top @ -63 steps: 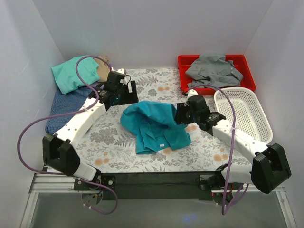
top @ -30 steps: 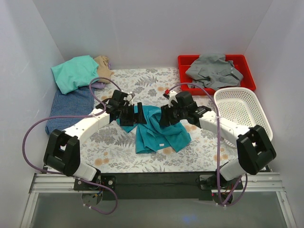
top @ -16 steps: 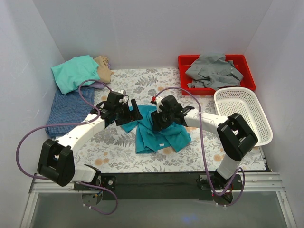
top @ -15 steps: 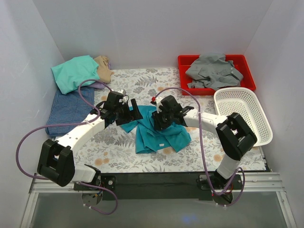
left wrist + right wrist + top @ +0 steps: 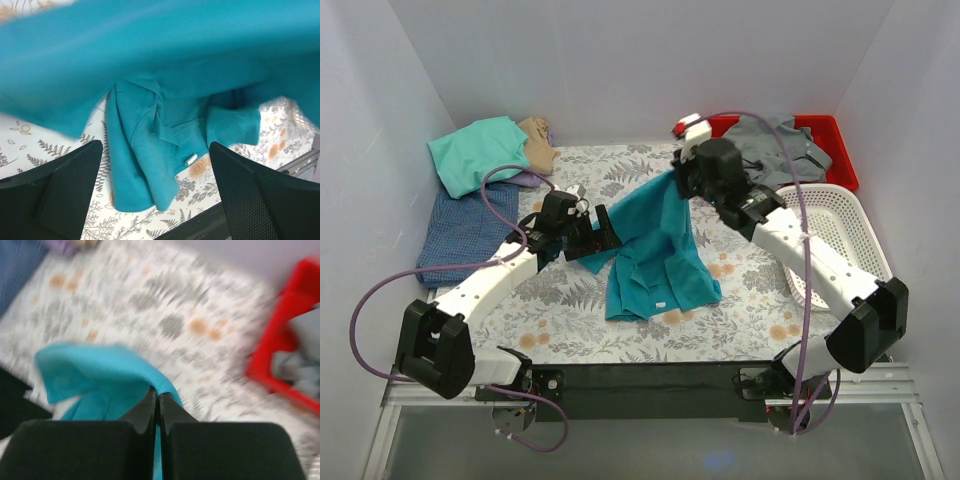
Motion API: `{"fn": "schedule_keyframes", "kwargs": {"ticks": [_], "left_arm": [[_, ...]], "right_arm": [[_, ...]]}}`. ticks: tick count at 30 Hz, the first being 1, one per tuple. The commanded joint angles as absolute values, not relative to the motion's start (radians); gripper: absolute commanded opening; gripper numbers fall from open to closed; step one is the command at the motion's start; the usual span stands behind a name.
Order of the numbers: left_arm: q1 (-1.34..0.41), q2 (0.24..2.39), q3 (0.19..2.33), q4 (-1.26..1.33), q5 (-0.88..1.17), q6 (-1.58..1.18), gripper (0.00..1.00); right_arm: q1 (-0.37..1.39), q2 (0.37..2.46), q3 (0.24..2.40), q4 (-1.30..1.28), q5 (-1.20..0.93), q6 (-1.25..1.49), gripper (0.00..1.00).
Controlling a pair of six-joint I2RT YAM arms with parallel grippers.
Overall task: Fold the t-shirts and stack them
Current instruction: Flatten the tshirt out
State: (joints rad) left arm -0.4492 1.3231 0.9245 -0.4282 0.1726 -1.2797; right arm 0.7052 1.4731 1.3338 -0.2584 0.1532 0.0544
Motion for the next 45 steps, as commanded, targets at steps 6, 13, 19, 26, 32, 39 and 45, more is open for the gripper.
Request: {"fn": "schedule_keyframes", "kwargs": {"ticks": [6,13,19,26,32,39,45], "left_arm": [[-0.448,1.265,0.939,-0.298,0.369,-1.210,0.88],[-0.459,1.482,0.982,-0.252,0.604,-1.184,0.88],[-0.584,1.661,1.055,-0.290,0.531,-1.120,0.88],[-0.679,1.782,1.147,-0.330,0.358,-1.114,0.88],[-0.689,1.896,1.233,-0.350,0.186,-1.167,0.88],[-0.687,1.901,1.258,-0.360,0.143,-1.170,0.00],[-0.678,1.766,1.287,-0.466,0.012,-1.102,0.00]], "right_arm": [[0.531,1.578,1.434,-0.246,0.319,-0.034,0.01],[0.499,1.693,1.450,-0.241,0.324,-0.031,0.01],[0.474,1.683,1.425,-0.242,0.275,-0.029,0.01],[0.463,1.654,1.379,-0.239,0.223,-0.008,0.01],[0.465,1.623,1.318,-0.226,0.193,0.014,0.01],[0.462,1.595,1.264,-0.219,0.212,0.018,0.01],[0.448,1.528,1.191,-0.230,0.265,0.017,0.01]]}}
